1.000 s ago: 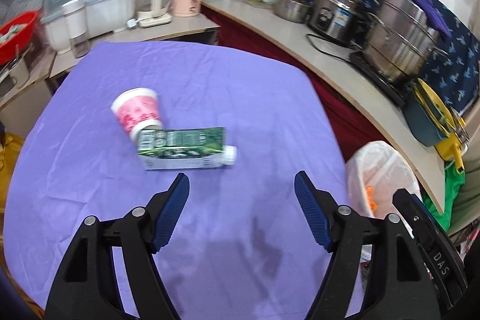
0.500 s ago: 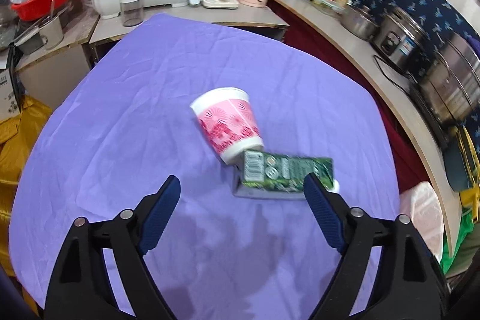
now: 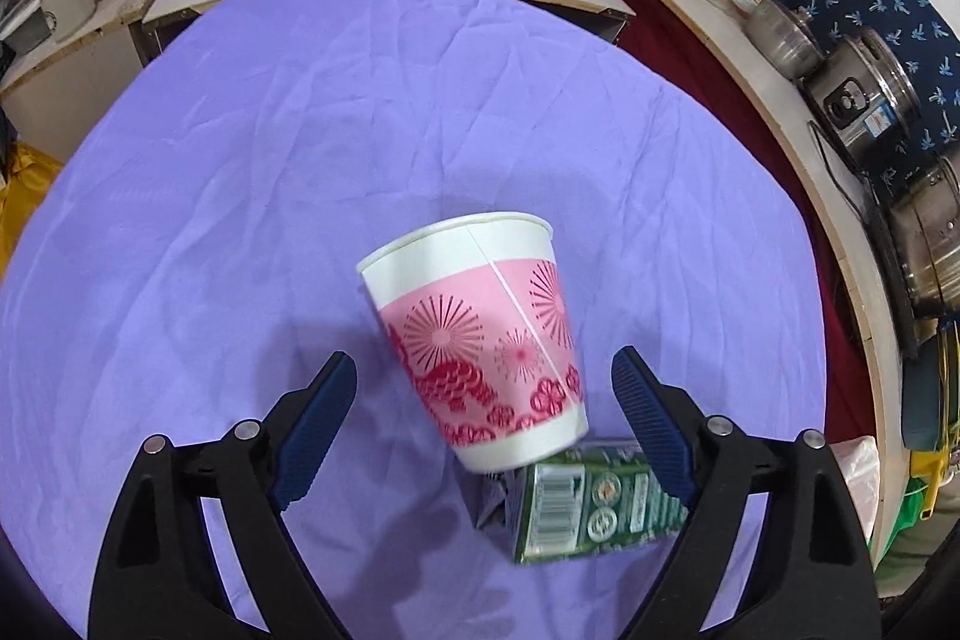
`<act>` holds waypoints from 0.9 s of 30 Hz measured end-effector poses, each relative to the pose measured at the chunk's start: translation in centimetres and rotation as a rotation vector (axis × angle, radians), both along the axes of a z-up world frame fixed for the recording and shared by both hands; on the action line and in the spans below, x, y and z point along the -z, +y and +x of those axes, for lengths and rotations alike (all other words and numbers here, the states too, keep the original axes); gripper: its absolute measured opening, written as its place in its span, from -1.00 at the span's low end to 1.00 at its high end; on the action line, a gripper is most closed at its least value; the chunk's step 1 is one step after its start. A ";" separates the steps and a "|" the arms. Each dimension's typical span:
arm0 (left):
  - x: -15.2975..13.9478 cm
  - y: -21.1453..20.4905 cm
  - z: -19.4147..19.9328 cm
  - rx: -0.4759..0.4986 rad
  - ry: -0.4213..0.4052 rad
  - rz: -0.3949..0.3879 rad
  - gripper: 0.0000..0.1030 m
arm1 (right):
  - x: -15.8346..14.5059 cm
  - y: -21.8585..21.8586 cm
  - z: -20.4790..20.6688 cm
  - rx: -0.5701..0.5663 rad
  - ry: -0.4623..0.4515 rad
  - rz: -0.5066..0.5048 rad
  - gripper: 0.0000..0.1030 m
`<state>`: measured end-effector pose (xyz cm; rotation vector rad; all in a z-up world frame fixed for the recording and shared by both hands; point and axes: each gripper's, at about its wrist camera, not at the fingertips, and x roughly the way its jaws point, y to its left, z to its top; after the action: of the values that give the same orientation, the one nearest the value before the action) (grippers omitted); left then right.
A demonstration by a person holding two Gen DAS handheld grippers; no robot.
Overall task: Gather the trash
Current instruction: 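Grasp the pink paper cup with left tool while right tool grasps green carton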
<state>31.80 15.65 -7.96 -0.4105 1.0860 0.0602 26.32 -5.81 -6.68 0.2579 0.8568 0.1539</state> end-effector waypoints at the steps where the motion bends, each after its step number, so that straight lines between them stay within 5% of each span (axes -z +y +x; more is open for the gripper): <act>1: 0.4 0.1 0.3 0.000 0.008 -0.011 0.60 | 0.1 0.3 0.7 -0.009 0.003 0.002 -0.02; 6: 1.7 0.4 0.9 0.020 0.038 -0.047 0.18 | 0.7 2.1 2.9 -0.043 0.016 -0.001 -0.02; 14: 0.8 0.8 -0.6 0.049 0.006 -0.010 0.15 | 2.0 3.7 2.6 -0.119 0.055 -0.008 -0.02; 27: -0.5 0.9 -6.4 0.076 -0.018 0.046 0.15 | 3.7 3.1 -6.2 -0.164 0.159 -0.032 -0.02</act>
<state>25.37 16.52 -7.43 -0.3278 1.0795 0.0145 20.09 -2.75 -10.43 0.1711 1.0380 0.2755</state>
